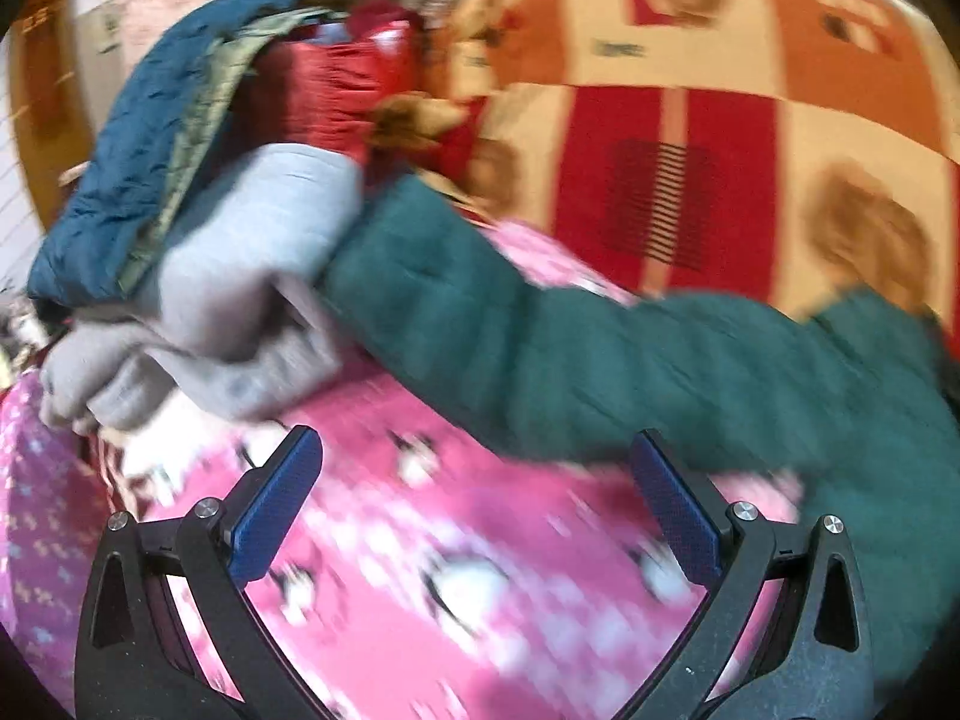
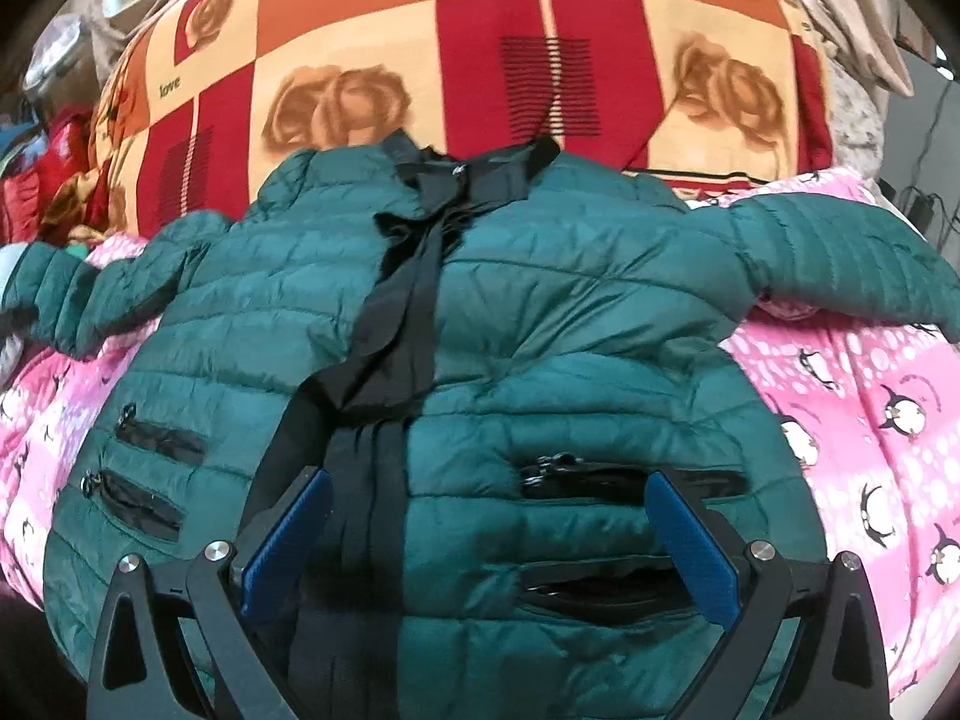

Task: Fold large clothes
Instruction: 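Grasp the green jacket's sleeve cuff with the left gripper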

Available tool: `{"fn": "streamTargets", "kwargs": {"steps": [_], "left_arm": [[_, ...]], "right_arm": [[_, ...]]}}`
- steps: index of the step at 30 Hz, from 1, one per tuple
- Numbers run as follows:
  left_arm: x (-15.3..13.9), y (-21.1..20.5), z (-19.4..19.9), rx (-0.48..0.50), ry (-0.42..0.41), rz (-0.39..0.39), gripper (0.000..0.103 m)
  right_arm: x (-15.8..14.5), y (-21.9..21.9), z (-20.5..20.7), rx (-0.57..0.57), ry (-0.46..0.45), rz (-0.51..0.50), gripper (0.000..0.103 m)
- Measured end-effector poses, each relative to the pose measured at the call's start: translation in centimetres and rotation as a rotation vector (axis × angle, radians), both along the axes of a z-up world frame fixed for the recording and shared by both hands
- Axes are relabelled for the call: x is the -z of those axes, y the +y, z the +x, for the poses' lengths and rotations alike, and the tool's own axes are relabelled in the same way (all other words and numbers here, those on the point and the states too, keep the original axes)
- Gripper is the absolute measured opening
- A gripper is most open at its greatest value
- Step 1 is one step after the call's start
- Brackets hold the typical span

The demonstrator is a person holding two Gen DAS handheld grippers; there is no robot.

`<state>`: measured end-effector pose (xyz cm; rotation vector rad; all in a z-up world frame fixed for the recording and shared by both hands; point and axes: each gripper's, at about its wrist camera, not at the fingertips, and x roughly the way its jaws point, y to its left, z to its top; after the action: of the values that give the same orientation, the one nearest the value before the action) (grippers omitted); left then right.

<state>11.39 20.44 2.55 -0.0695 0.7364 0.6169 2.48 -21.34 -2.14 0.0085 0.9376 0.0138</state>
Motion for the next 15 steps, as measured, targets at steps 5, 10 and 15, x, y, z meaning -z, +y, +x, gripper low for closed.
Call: {"fn": "streamTargets", "kwargs": {"steps": [5, 10, 15], "left_arm": [[1.7, 3.8, 3.3, -0.090, 0.008, 0.015, 0.103], [3.5, 5.7, 5.2, -0.095, -0.007, -0.058, 0.103], [4.1, 7.4, 6.4, -0.130, -0.033, -0.124, 0.099]], "right_arm": [[0.5, 0.5, 0.3, -0.011, 0.021, -0.003, 0.103], [0.9, 0.8, 0.8, -0.020, 0.041, -0.014, 0.103], [1.4, 0.7, 1.0, -0.021, 0.062, -0.022, 0.103]]}}
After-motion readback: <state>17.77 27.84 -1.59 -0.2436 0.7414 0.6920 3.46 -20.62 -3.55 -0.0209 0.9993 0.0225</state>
